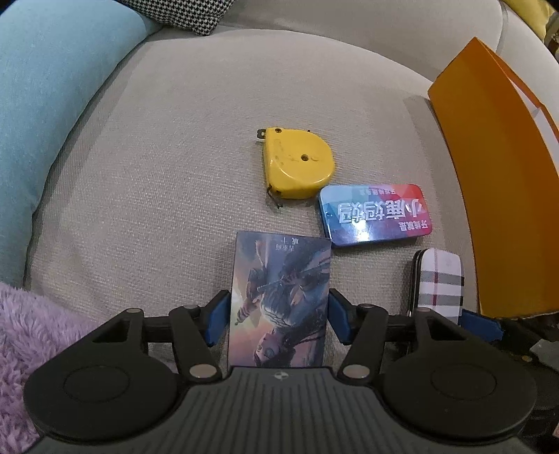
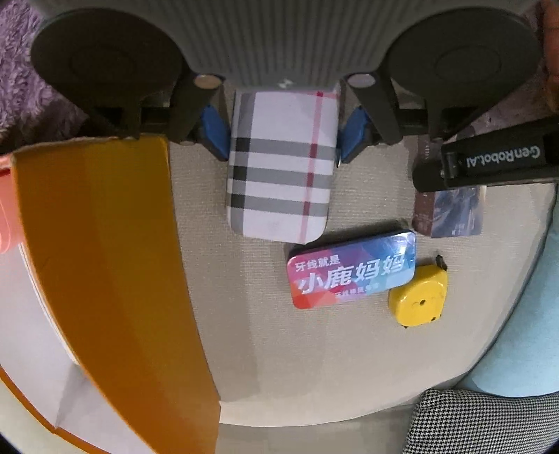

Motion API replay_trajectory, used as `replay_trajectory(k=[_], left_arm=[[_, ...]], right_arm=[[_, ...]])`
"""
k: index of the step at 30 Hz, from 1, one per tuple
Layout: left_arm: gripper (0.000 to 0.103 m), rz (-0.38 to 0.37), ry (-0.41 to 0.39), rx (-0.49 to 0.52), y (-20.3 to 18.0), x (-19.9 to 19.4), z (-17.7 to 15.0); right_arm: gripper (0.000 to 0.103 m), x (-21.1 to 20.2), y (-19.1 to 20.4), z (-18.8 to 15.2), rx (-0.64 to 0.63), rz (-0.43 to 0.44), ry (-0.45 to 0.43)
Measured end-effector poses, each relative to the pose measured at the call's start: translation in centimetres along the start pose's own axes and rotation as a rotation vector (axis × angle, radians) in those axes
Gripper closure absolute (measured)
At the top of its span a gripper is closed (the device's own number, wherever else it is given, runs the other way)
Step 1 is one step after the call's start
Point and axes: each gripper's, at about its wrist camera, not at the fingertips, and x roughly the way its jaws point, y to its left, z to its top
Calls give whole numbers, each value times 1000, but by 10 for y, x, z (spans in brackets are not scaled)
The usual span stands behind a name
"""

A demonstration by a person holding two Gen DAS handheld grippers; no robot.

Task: Organize rigid objects
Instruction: 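Lift the card and plaid case and carry both over the orange box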

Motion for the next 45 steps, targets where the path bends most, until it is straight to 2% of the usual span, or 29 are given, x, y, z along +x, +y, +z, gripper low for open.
replay_trajectory(k=[6, 15, 21, 29, 35, 41, 45], left_arm=[[36, -56, -30, -16, 3, -19, -9], [36, -144, -88, -70, -4, -69, -13], [36, -176, -157, -24, -37, -108, 1], [37, -215, -181, 65, -93, -131, 18], [36, -288, -174, 142, -137, -131, 34], [36, -365, -158, 208, -183, -120, 59], [36, -407, -126, 214, -205, -103, 76]], right_arm=[[35, -18, 5, -9, -34, 51, -4], [35, -85, 6, -6, -121, 131, -148], [35, -128, -8, 1, -174, 173, -232], [35, -168, -58, 18, -171, 165, -293], [35, -182, -101, 32, -172, 101, -312], [35, -182, -157, 57, -153, 54, -292], [35, -166, -196, 82, -124, 46, -241]])
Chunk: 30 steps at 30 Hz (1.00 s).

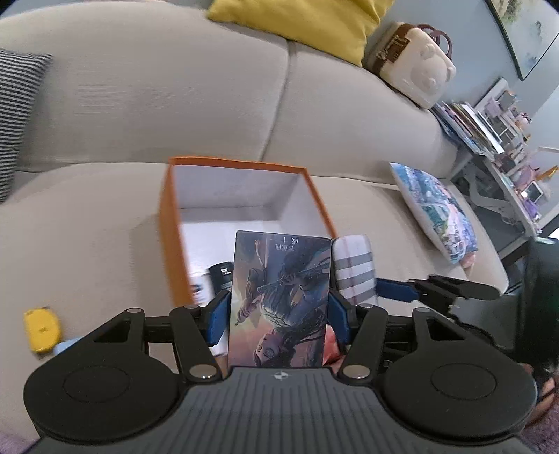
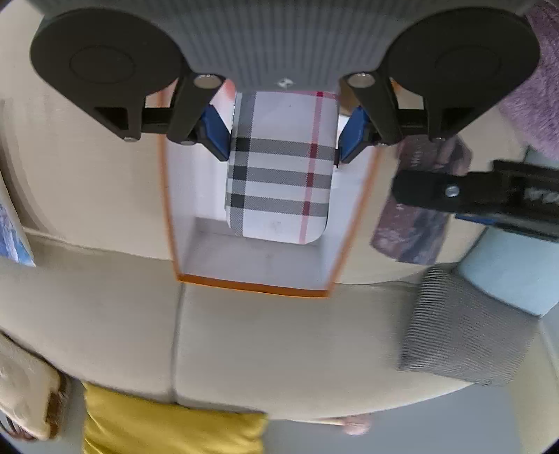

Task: Organize rigid objects
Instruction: 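Lift the card and plaid case and carry both over the orange box, then lower the card and plaid case into the box and open both tools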

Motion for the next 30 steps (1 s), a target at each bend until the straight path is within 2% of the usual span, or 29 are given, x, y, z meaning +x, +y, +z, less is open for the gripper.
replay_trajectory(k=[5, 10, 14, 22, 25, 30], left_arm=[[36, -9, 49, -28, 2, 42, 14], [37, 50, 98, -37, 8, 80, 17], [37, 69, 143, -38, 13, 99, 16], [37, 98, 206, -35, 12, 130, 18], [37, 94, 221, -65, 17, 137, 20], [37, 79, 227, -102, 19, 139, 20]], right_arm=[[35, 42, -36, 9, 33, 29, 94], [35, 86, -38, 6, -15, 14, 144], [35, 111, -34, 2, -90, -38, 196], [35, 131, -27, 5, -161, -70, 247], [34, 140, -20, 2, -201, -113, 265], [35, 142, -16, 5, -221, -126, 275]])
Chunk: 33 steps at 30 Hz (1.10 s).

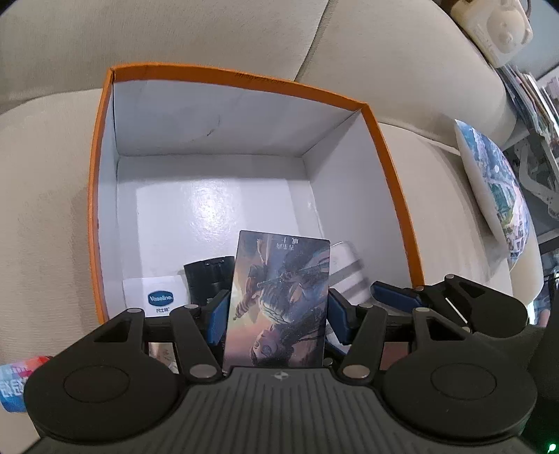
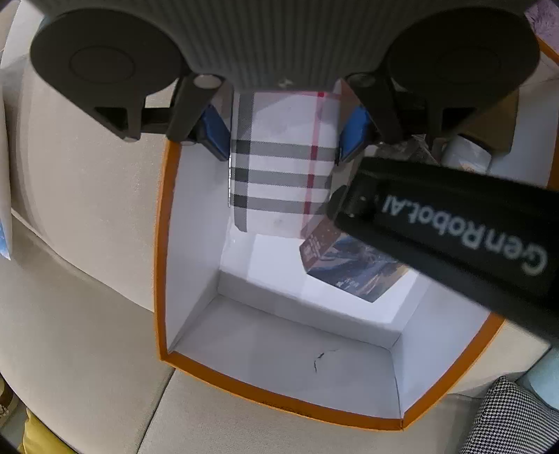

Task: Organize rigid objects
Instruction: 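Lower the card and plaid case into the box and open both tools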

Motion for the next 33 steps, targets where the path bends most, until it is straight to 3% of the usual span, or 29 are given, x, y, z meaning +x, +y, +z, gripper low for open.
replay_trajectory(k=[8, 13, 22, 24, 27, 32, 33], left_arm=[[37, -78, -15, -87, 10, -9, -5], [37, -93, -34, -127, 18, -16, -7], [37, -5, -98, 38, 3, -22, -2], [37, -25, -115, 23, 8, -25, 0], [37, -41, -113, 5, 15, -24, 4], [37, -63, -126, -21, 20, -23, 5], [37, -71, -128, -29, 21, -24, 5]], right_arm=[[34, -7, 0, 0, -15, 21, -7], [56, -13, -11, -2, -2, 72, -29], [57, 11, 5, 7, -168, 197, -20], [74, 16, 8, 9, -202, 273, -19], [83, 26, 6, 13, -166, 396, 30], [89, 51, 6, 12, -148, 383, 72], [95, 54, 7, 11, -134, 377, 80]])
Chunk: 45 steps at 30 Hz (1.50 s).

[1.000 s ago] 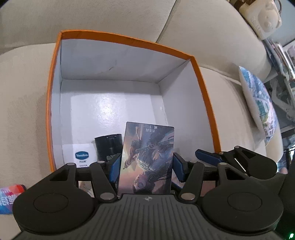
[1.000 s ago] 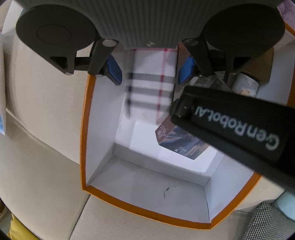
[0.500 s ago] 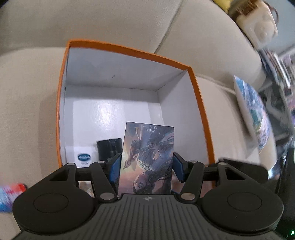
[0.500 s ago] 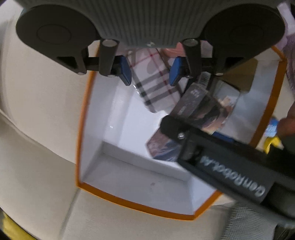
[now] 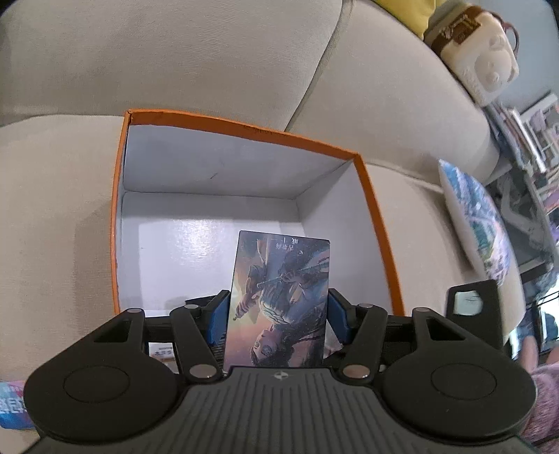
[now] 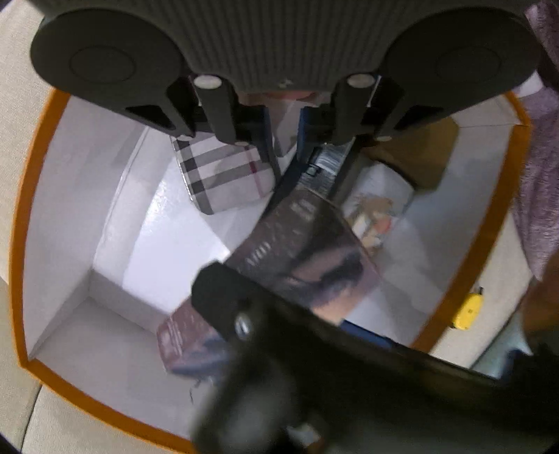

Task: Organize rigid objects
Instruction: 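Lower the card and plaid case into the box and open both tools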

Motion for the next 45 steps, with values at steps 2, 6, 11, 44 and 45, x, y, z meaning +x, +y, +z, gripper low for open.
replay_trajectory(k=[2, 6, 11, 44, 45], left_arm=[[37, -6, -5, -12, 1, 0, 1], [37, -11, -7, -26, 1, 3, 3], [37, -24, 23, -44, 3, 7, 2], [34, -22, 160, -156, 9, 58, -22], [40, -18, 158, -136, 7, 54, -21]], right_arm=[[101, 5, -7, 0, 45, -3, -5], [103, 2, -20, 0, 111, -57, -35], [103, 4, -23, -3, 95, -177, -41], [81, -41, 10, -32, 45, -300, -181], [81, -42, 11, -32, 48, -301, -182]])
